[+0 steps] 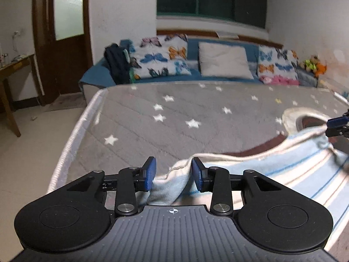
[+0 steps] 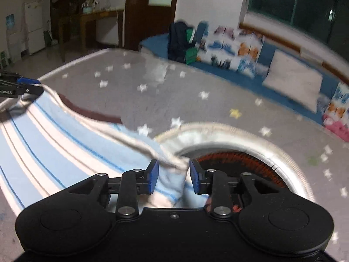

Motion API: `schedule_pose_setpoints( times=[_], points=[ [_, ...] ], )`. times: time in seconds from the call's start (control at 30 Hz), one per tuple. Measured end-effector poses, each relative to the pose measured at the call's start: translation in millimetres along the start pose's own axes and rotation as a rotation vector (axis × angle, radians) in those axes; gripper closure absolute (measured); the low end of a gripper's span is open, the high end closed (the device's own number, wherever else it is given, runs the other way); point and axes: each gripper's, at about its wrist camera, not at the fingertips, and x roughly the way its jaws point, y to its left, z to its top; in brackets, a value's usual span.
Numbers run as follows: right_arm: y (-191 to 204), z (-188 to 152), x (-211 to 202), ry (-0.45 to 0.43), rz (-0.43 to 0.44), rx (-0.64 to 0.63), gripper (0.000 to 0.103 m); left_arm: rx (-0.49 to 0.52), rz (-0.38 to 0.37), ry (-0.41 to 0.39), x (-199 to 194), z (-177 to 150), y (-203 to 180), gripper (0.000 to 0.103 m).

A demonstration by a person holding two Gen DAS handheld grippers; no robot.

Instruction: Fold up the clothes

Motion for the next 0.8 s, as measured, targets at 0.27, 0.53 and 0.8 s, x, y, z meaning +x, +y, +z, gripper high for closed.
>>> schedule_pose_setpoints(
  times=[0.27,0.53,0.8],
  points=[
    [50,16,21,-0.022,0.164,-0.039,0.069,0.006,-0.061,-0.024,-28,-7,-18,0.065],
    [68,14,63,0.017,0.208,-0.021,0.07,0.006,-0.152,0.054,9,-9,-43,0.065],
    [34,-1,50,0.02,0.149,0.062,0.07,-0.098,-0.11,0.122,48,-15,-29,0.067]
  ],
)
